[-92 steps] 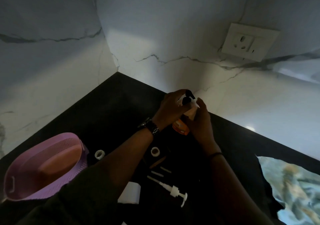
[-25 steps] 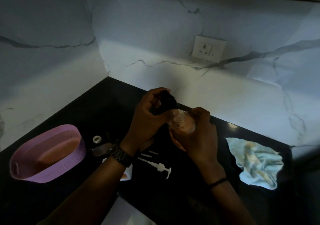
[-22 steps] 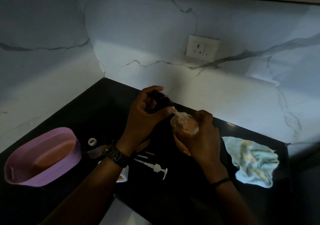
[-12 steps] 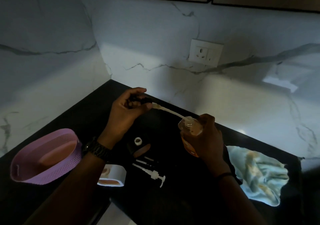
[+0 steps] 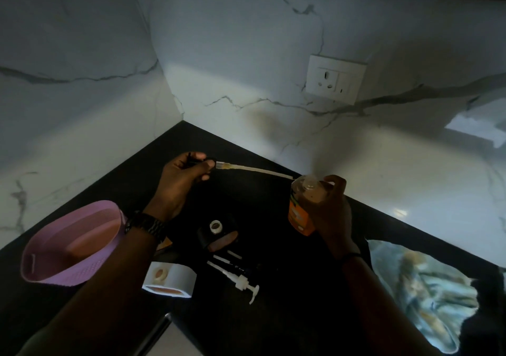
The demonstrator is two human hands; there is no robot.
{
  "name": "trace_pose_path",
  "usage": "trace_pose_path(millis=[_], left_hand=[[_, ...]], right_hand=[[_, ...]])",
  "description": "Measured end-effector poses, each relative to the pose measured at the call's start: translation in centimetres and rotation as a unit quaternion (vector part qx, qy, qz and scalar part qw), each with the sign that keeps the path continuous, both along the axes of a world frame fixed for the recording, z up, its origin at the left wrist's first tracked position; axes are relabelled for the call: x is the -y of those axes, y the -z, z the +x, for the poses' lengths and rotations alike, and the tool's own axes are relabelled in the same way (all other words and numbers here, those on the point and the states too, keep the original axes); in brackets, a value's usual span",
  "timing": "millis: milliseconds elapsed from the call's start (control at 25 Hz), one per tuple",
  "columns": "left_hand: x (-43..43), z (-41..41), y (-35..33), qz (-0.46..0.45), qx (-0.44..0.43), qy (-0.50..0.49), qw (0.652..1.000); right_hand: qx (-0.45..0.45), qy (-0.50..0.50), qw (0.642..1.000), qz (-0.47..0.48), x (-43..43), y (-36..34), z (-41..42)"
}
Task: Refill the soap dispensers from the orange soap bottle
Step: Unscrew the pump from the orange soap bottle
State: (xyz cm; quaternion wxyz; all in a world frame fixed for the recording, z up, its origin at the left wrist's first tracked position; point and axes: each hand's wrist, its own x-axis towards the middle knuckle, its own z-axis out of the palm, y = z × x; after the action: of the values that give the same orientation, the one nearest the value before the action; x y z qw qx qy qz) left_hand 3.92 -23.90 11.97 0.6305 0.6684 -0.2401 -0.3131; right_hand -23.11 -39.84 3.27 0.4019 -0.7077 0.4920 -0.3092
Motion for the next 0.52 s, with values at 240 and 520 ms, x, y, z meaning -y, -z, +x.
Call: trace_pose_path(millis=[240, 520], left_hand=[[1.7, 2.3, 4.6, 0.084, -0.102, -0.025, 0.991], [-0.3, -1.4, 5.8, 0.028, -0.207, -0.08, 0.975]], right_hand=[[-0.008, 0.012, 0.999, 0.039, 1.1, 1.4, 1.6], [-0.043, 0.024, 0.998, 0.029, 0.7, 1.8, 1.6]])
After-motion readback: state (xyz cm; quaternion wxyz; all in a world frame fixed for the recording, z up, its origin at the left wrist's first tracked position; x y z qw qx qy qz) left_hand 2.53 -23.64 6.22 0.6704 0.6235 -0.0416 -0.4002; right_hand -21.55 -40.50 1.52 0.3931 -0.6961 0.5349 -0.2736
